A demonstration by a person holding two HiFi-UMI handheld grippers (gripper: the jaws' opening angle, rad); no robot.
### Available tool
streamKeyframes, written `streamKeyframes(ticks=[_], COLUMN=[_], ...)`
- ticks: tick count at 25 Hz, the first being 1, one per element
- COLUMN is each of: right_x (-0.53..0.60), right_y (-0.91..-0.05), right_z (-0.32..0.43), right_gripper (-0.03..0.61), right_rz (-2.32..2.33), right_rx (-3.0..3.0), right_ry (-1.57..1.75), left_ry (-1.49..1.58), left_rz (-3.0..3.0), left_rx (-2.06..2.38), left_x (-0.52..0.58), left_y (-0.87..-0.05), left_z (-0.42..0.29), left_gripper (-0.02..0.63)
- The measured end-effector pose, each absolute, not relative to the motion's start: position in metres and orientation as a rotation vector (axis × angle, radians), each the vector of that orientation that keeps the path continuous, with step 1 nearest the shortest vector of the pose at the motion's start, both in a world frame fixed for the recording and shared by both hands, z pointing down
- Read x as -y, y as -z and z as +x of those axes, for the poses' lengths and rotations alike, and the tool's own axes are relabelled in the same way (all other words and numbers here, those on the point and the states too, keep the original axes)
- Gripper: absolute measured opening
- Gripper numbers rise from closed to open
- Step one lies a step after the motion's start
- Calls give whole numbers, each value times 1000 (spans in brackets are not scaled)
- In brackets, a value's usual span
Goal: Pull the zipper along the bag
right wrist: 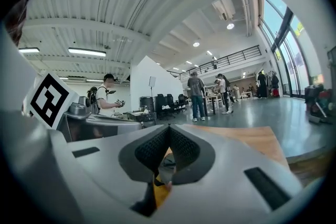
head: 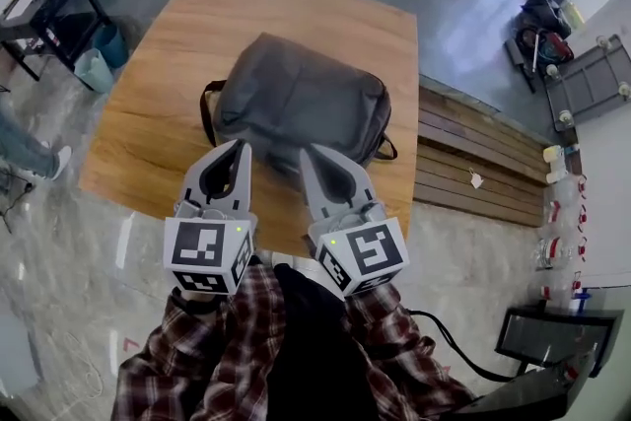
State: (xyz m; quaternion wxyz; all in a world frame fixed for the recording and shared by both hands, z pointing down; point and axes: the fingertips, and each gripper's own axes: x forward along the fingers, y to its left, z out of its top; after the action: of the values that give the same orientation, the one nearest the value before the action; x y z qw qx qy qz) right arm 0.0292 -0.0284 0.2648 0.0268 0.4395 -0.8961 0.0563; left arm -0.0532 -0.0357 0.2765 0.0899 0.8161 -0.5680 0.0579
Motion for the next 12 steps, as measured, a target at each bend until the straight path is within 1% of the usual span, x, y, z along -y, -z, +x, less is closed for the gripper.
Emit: streamKeyframes(ticks=[12], right_x=[102], right_y=[-306], right_z=[31], right_gripper=[9], right_rz=[1660], right_rx=[2533], right_ry=[-294], left_ry=[-317], left_rz=[2561], left_rx=[1324], left_x=[132], left_y=[-326], left_z=[-48], left_gripper=[8])
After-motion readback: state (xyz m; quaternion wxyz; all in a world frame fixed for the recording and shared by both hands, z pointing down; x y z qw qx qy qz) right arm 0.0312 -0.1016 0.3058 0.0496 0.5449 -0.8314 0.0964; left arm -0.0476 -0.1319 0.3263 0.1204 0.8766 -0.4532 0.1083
